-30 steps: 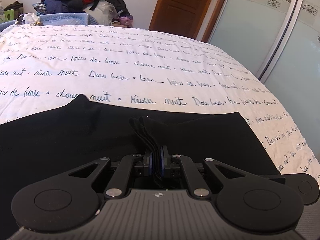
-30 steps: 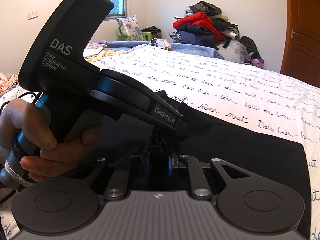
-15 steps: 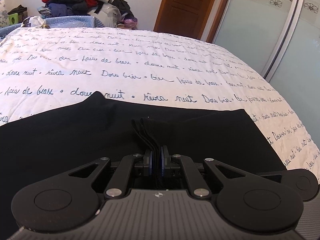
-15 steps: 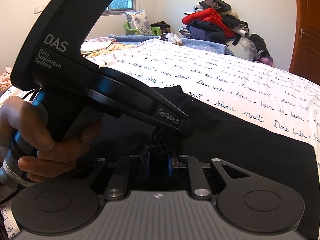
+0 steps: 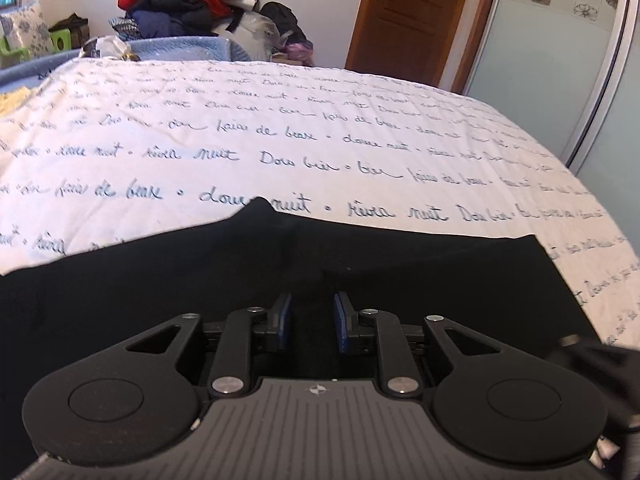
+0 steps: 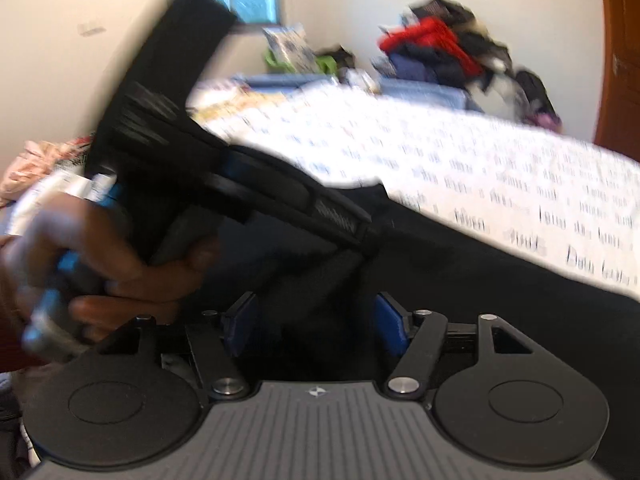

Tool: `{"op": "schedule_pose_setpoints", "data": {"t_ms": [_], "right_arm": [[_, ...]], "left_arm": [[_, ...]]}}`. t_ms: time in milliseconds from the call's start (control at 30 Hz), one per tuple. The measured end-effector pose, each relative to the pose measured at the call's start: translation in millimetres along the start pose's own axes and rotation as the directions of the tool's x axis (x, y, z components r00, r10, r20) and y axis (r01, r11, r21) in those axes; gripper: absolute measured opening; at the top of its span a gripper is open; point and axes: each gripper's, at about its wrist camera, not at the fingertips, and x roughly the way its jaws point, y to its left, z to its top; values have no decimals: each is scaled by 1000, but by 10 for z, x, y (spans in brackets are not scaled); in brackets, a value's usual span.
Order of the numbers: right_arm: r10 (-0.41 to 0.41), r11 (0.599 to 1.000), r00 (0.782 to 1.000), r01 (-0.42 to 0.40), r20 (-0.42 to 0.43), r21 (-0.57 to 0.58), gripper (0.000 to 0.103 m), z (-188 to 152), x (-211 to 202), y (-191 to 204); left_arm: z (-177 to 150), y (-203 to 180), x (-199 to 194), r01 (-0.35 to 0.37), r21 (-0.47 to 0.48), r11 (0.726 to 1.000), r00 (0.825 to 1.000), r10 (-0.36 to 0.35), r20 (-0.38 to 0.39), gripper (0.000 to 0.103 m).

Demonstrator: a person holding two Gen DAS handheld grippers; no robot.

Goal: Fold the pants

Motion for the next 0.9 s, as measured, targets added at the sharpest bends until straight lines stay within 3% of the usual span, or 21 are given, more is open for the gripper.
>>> {"op": "schedule_pose_setpoints", "data": {"t_ms": [100, 167, 267, 333, 433, 500, 667, 900], "right_arm": [[16, 998, 998, -19, 54, 55, 63, 70, -129, -112], [-20, 995, 999, 16, 49, 94, 63, 85, -103, -210], [-106, 990, 993, 110, -42, 85, 63, 20, 67, -290], [-124, 991, 987, 128, -99, 39, 63, -37, 165, -259], [-131, 990, 990, 133, -60, 37, 63, -26, 105, -237], [-141, 987, 990, 142, -26, 68, 63, -21, 53, -285], [-162, 985, 983, 166, -89, 36, 63, -83, 179, -277], [-192, 980, 979, 194, -67, 35, 64, -97, 148, -235]], "left_arm": [[1, -14, 71, -23, 28, 999, 999, 23, -26, 25], [-34, -38, 109, -52, 54, 997, 998, 54, -30, 25], [-69, -88, 95, -81, 85, 993, 997, 82, -12, 26], [-71, -102, 79, -92, 93, 991, 996, 93, -6, 27], [-75, -107, 50, -115, 97, 989, 993, 115, 1, 33], [-82, -112, 28, -127, 93, 988, 992, 127, 8, 42], [-114, -131, -12, -155, 93, 984, 988, 154, 19, 54], [-157, -92, -89, -175, 89, 981, 985, 173, 29, 63]]}}
